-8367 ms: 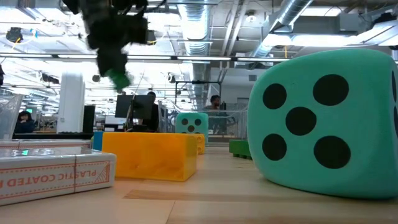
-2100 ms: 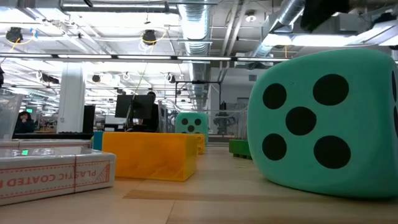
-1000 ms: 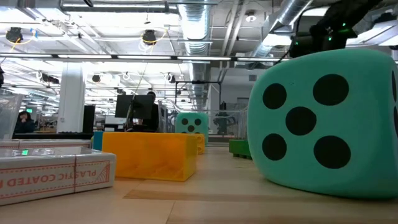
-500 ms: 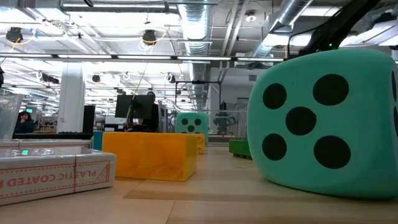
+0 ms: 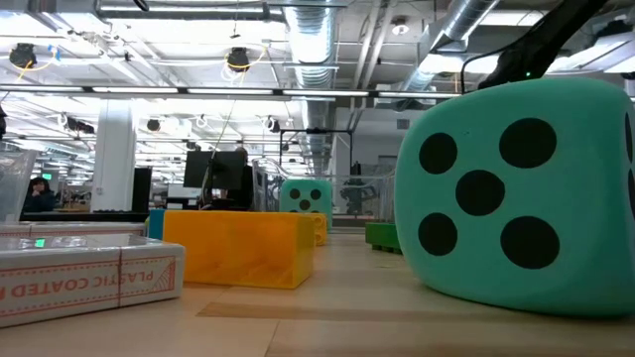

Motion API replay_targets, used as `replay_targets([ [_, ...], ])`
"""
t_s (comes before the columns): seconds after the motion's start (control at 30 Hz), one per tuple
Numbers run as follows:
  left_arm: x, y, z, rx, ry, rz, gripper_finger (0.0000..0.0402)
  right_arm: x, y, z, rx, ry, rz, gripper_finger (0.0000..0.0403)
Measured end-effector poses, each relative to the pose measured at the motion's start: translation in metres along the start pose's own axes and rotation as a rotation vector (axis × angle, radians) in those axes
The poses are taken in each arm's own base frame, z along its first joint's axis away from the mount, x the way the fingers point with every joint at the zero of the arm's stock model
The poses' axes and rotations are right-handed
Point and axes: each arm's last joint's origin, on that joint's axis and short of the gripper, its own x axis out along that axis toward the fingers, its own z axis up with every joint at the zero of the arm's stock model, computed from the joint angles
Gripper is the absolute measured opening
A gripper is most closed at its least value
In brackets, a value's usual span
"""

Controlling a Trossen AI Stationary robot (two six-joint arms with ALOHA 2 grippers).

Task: Pick & Place Toys
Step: Put the green game piece into the yellow bin, then put the blue game piece into the yellow bin

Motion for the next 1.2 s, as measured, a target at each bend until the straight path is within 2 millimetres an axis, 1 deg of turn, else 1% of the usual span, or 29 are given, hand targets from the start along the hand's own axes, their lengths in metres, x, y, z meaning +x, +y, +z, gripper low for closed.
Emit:
replay_targets([
  [0.2,0.000,0.000,0.000,0.000,0.000,0.000,0.0213,0.000,0.000,0.001,0.016,-0.018,-0.018,0.0190],
  [0.37,0.000,0.000,0.000,-0.016,0.000,0.000,0.0213,0.000,0.000,0.001,0.017,-0.024,-0.015,0.0197],
  [0.47,0.000,0.000,0.000,-0.018,0.000,-0.001,0.0213,-0.006,-0.001,0.000,0.020,-0.046,0.000,0.0198],
  [0.57,0.000,0.000,0.000,-0.018,0.000,-0.001,0.0213,-0.019,-0.003,-0.002,0.023,-0.093,0.034,0.0198],
  [0.7,0.000,0.000,0.000,-0.018,0.000,-0.001,0.0213,-0.045,-0.009,-0.011,0.022,-0.177,0.109,0.0199],
  [0.93,0.000,0.000,0.000,-0.017,0.000,-0.001,0.0213,-0.093,-0.011,-0.045,-0.086,-0.311,0.307,0.0199],
  [1.03,0.000,0.000,0.000,-0.017,0.000,-0.001,0.0213,-0.108,-0.013,-0.060,-0.130,-0.361,0.384,0.0199],
  [1.2,0.000,0.000,0.000,-0.008,0.000,-0.001,0.0213,-0.127,-0.017,-0.081,-0.192,-0.420,0.513,0.0201],
])
